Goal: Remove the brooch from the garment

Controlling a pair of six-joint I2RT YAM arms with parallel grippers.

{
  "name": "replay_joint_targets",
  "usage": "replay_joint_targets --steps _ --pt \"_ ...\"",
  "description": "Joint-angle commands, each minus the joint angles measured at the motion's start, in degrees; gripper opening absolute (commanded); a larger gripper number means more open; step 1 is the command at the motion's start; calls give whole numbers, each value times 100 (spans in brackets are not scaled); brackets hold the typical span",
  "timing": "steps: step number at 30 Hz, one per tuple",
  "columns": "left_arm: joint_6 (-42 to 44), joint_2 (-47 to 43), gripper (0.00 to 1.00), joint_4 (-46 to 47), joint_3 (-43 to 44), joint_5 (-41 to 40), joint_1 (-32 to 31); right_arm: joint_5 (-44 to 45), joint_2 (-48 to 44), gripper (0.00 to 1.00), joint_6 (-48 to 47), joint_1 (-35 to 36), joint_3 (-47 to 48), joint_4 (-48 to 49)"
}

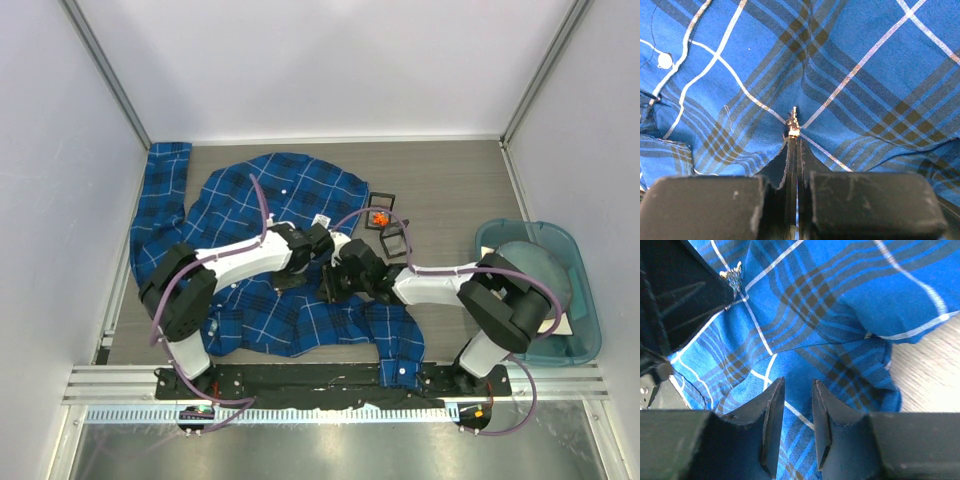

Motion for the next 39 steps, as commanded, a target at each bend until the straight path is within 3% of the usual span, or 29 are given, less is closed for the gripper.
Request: replay_joint_targets --steps 1,7,17,23,34,39 --pt "-300 -564 0 90 -206 -166 -13 -237 162 34 94 178 157 484" --pt "-555 -1363 0 634 -943 376 250 -405 267 34 94 293 165 800" --pt "-740 -2409 0 2636 -2464 2134 1033 -484 469 34 94 407 306 932" --pt "-1047 -2911 0 3806 -3352 2576 1332 -519 504 34 103 451 332 1037" --pt "-1215 -3176 0 3527 -3529 2954 1587 -660 566 36 -134 539 464 1152" --pt "-706 -2965 0 2965 -2993 2796 1578 -528 575 39 -161 653 535 1143"
